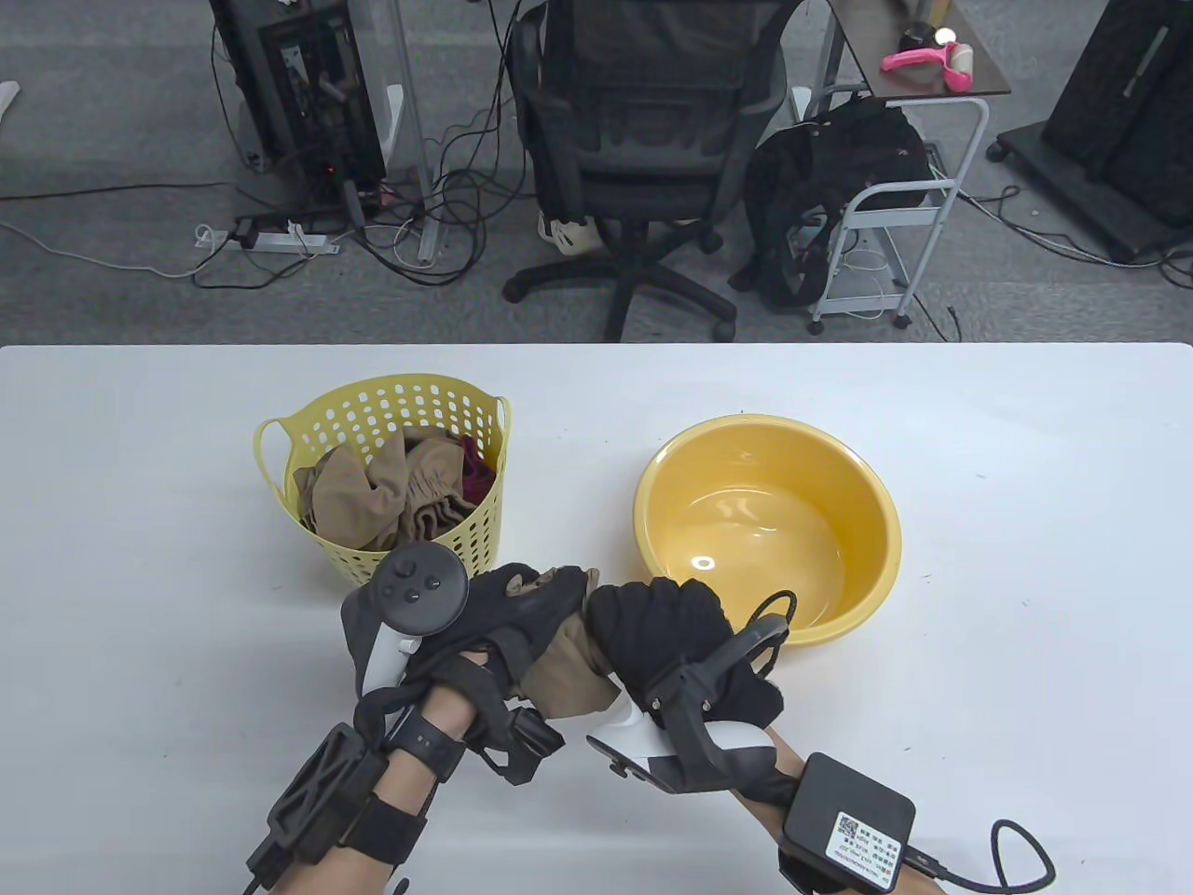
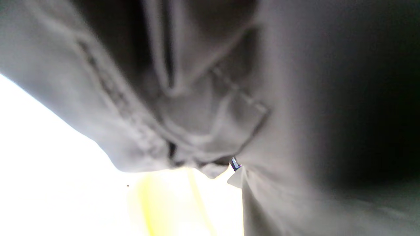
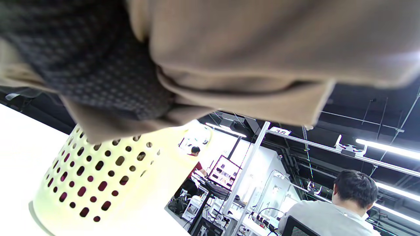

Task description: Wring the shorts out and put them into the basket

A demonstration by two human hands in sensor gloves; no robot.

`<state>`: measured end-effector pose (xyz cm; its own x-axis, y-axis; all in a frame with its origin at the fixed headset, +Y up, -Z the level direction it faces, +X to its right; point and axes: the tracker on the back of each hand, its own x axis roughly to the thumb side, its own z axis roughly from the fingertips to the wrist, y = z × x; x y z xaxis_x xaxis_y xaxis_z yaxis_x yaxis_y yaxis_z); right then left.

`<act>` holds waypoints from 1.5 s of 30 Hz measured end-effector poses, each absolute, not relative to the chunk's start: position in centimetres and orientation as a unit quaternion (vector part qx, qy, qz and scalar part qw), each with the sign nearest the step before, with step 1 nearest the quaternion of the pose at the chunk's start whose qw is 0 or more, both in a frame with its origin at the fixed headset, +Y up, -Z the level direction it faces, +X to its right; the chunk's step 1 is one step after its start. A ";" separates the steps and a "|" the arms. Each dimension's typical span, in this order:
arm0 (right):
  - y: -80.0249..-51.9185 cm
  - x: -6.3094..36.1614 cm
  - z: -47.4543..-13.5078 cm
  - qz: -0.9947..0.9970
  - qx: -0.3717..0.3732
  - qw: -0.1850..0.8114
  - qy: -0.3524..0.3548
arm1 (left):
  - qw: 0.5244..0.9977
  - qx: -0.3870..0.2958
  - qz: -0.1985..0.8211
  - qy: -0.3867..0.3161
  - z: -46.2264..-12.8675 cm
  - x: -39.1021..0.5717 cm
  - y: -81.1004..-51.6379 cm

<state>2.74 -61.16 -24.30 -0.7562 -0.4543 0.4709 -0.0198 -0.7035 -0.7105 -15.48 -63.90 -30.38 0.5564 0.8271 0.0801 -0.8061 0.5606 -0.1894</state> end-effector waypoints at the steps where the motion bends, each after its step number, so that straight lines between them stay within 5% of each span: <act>1: -61.2 2.7 -24.3 -0.863 -0.326 0.129 0.365 | 0.880 -0.065 0.463 -0.080 -30.4 -15.5 -63.9; 20: -60.9 3.1 -24.7 -0.878 -0.312 0.101 0.350 | 0.882 -0.050 0.460 -0.095 -30.4 -15.4 -63.5; 36: -60.9 4.6 -26.9 -0.935 -0.265 -0.101 0.214 | 0.898 0.040 0.408 -0.161 -28.9 -15.4 -61.6; 45: -61.8 6.0 -28.8 -0.927 -0.247 -0.271 0.077 | 0.874 0.078 0.420 -0.232 -28.3 -15.7 -60.8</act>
<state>6.00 -61.79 -28.84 -0.7314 0.4642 0.4996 -0.5401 -0.8415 -0.0088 -15.74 -60.81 -28.30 0.5400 0.6976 0.4709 -0.7703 0.6351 -0.0575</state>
